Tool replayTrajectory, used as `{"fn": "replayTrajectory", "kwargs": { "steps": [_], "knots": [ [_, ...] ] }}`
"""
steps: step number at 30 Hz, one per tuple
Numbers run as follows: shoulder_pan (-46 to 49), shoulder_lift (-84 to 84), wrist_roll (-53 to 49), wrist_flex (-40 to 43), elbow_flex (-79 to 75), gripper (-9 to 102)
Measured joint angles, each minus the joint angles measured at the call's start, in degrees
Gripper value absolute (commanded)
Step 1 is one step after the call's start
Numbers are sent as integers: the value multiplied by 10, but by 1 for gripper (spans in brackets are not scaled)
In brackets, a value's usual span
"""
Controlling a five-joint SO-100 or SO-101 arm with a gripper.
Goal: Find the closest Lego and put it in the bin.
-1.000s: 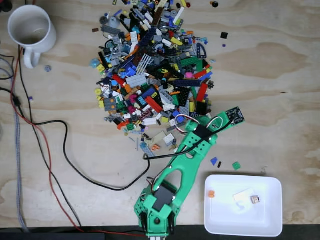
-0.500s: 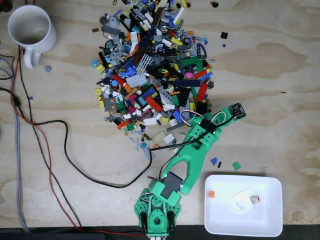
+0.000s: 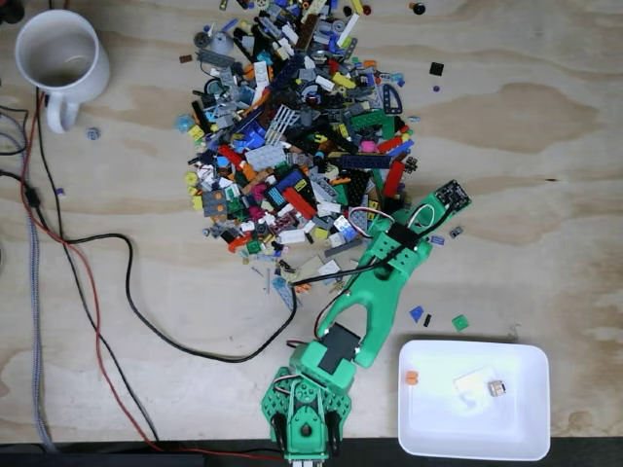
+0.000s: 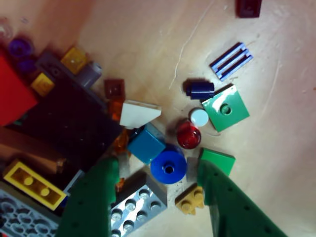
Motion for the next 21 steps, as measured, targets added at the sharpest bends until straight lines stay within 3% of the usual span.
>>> {"fn": "replayTrajectory", "kwargs": {
  "steps": [17, 21],
  "knots": [
    [4, -18, -4, -7, -8, 8],
    [4, -25, 7, 29, -49, 8]
  ]
}}
